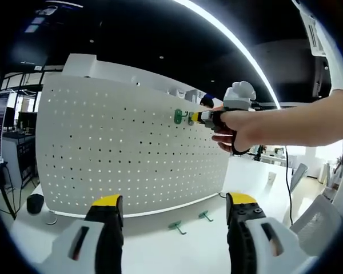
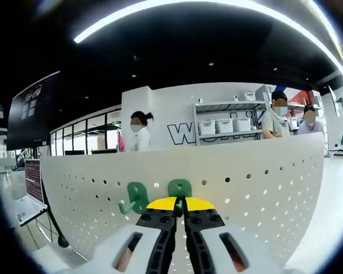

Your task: Insert the hook assembly into the mounting plate slot until the hook locks in place.

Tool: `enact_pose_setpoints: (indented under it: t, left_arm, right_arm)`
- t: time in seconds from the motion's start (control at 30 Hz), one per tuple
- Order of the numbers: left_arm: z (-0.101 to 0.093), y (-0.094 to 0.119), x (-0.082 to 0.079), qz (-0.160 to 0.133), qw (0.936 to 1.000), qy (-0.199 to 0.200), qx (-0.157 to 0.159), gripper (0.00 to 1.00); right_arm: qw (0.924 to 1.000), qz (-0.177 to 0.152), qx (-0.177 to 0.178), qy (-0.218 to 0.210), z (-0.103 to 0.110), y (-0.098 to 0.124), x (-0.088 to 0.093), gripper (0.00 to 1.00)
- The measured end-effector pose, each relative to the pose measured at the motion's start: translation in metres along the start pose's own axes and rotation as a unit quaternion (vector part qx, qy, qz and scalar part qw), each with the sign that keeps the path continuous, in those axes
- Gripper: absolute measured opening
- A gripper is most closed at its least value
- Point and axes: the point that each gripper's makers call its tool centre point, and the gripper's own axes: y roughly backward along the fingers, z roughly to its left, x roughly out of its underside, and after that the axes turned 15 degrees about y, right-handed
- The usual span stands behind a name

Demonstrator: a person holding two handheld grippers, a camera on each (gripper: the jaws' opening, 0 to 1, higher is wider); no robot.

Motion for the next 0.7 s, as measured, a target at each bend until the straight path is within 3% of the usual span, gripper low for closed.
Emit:
enact_pose_setpoints:
  t: [0.33, 0.7]
  left_arm:
    - [-0.001, 0.000, -0.001, 0.000, 1.0000, -0.002, 0.001, 0.75]
    - [-0.004, 0.000, 0.002, 0.004, 1.0000, -0.002, 0.002, 0.76]
  right_arm:
    - [0.9998, -0.004, -0.016, -0.008, 0.002, 0.002, 0.000, 0.05]
    - [0.9969, -0.011, -0.076, 0.018, 0.006, 0.013, 0.005, 0.33]
